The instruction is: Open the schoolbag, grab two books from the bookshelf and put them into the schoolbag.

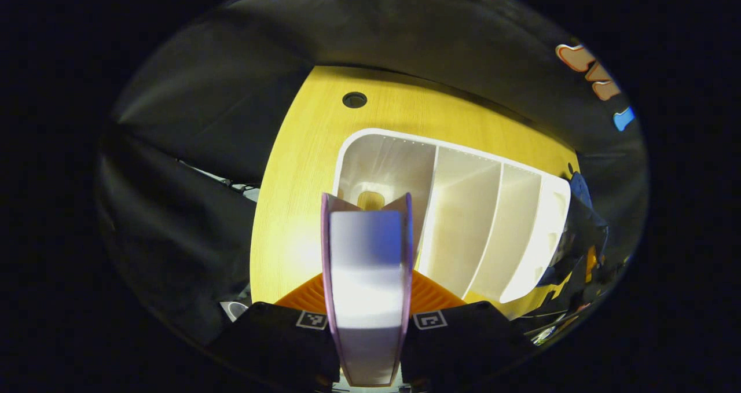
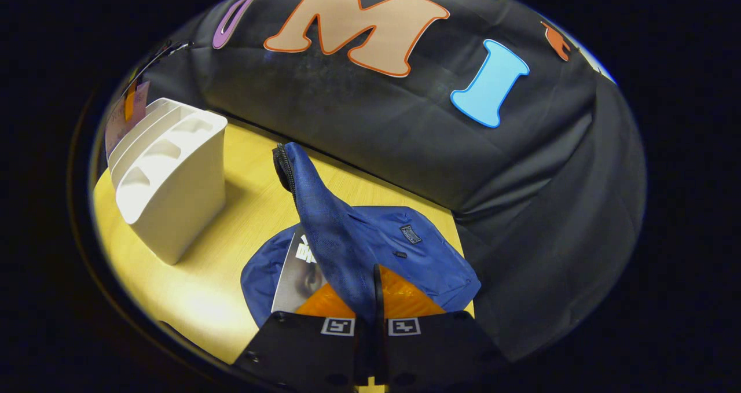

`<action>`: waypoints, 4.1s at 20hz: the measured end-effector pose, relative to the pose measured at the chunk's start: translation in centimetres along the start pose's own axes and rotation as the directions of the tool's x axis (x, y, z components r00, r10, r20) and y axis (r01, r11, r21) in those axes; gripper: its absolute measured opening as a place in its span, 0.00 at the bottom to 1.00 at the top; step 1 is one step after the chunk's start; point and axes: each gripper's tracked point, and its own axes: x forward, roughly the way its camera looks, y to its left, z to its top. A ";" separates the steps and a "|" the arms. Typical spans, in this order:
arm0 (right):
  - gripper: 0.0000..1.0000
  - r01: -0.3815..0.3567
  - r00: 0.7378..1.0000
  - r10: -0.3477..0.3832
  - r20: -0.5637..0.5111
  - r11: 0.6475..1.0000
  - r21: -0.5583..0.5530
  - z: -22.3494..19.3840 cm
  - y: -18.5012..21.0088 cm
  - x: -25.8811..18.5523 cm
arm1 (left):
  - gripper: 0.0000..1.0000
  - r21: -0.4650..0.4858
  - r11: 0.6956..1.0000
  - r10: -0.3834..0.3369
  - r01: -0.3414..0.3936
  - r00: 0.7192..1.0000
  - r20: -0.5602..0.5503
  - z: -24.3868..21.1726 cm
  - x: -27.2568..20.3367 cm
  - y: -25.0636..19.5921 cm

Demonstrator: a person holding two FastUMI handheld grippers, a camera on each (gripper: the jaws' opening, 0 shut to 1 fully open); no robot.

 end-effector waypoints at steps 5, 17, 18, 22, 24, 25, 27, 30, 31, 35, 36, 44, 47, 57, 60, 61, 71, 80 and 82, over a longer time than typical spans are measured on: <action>0.07 -0.025 1.000 0.025 0.005 1.000 -0.004 -0.3 0.0 0.1 | 0.39 -0.057 0.998 0.011 -0.004 0.994 0.112 -1.9 -5.5 -0.1; 0.06 -0.094 0.995 0.093 0.027 0.995 0.028 -1.0 -0.3 -0.3 | 0.37 -0.171 0.977 -0.056 0.124 0.933 0.356 -8.6 -17.5 -7.1; 0.06 -0.097 0.995 0.096 0.028 0.995 0.032 -1.1 -0.4 -0.2 | 0.37 -0.169 0.972 -0.091 0.164 0.924 0.372 -8.9 -17.7 -9.0; 0.07 -0.095 0.995 0.093 0.037 0.994 0.049 -1.2 -0.8 -0.5 | 0.37 -0.117 0.917 -0.309 0.382 0.863 0.400 -10.4 -17.4 -17.9; 0.06 -0.095 0.995 0.093 0.040 0.994 0.061 -1.2 -0.9 -0.6 | 0.37 -0.081 0.880 -0.408 0.469 0.831 0.379 -11.4 -16.3 -22.1; 0.06 -0.094 0.995 0.092 0.041 0.993 0.069 -1.1 -1.1 -0.7 | 0.37 -0.066 0.863 -0.445 0.500 0.816 0.369 -11.5 -15.3 -24.0; 0.06 -0.091 0.995 0.087 0.046 0.992 0.088 -0.8 -1.5 -0.9 | 0.37 -0.048 0.827 -0.510 0.561 0.782 0.358 -11.6 -13.9 -27.5; 0.06 -0.085 0.996 0.079 0.050 0.989 0.119 -0.6 -2.1 -0.9 | 0.37 -0.030 0.777 -0.583 0.628 0.737 0.341 -11.4 -11.3 -31.8; 0.06 -0.084 0.996 0.078 0.050 0.988 0.128 -0.7 -2.2 -1.0 | 0.37 -0.025 0.770 -0.594 0.638 0.729 0.341 -11.2 -10.2 -33.1; 0.07 -0.079 0.996 0.074 0.043 0.985 0.151 -0.6 -2.5 -1.0 | 0.37 0.009 0.742 -0.645 0.671 0.710 0.283 -11.4 -5.8 -37.7; 0.07 -0.078 0.996 0.072 0.043 0.985 0.155 -0.5 -2.7 -0.9 | 0.37 0.023 0.737 -0.655 0.676 0.704 0.274 -11.6 -5.0 -38.8; 0.07 -0.071 0.997 0.063 0.050 0.981 0.178 0.0 -3.2 -0.8 | 0.37 0.098 0.711 -0.694 0.696 0.672 0.261 -10.4 3.0 -46.9; 0.07 -0.068 0.997 0.059 0.050 0.978 0.199 0.0 -3.3 -0.6 | 0.38 0.071 0.682 -0.714 0.728 0.641 0.283 -10.0 5.3 -48.3; 0.07 -0.114 0.992 0.102 0.070 0.972 0.205 -0.4 -1.9 -0.6 | 0.37 -0.060 0.584 -0.725 0.810 0.553 0.409 -7.8 10.5 -51.8; 0.06 -0.133 0.990 0.121 0.069 0.969 0.209 -0.6 -1.2 -0.4 | 0.36 -0.090 0.542 -0.732 0.836 0.521 0.438 -7.5 11.7 -52.6; 0.07 -0.141 0.989 0.130 0.067 0.966 0.216 -0.7 -1.0 -0.4 | 0.37 -0.099 0.529 -0.733 0.843 0.513 0.447 -7.4 12.1 -52.9; 0.06 -0.176 0.984 0.170 0.045 0.954 0.244 -1.4 0.3 0.4 | 0.37 -0.108 0.457 -0.768 0.883 0.452 0.454 -6.6 14.8 -56.1; 0.09 -0.187 0.982 0.185 0.034 0.943 0.276 -1.3 -0.2 0.7 | 0.62 -0.001 0.620 -0.695 0.785 0.550 0.463 -6.0 13.4 -51.9; 0.07 -0.185 0.983 0.182 0.034 0.944 0.272 -1.3 -0.3 0.8 | 0.77 0.006 0.643 -0.672 0.766 0.561 0.484 -6.3 12.1 -50.3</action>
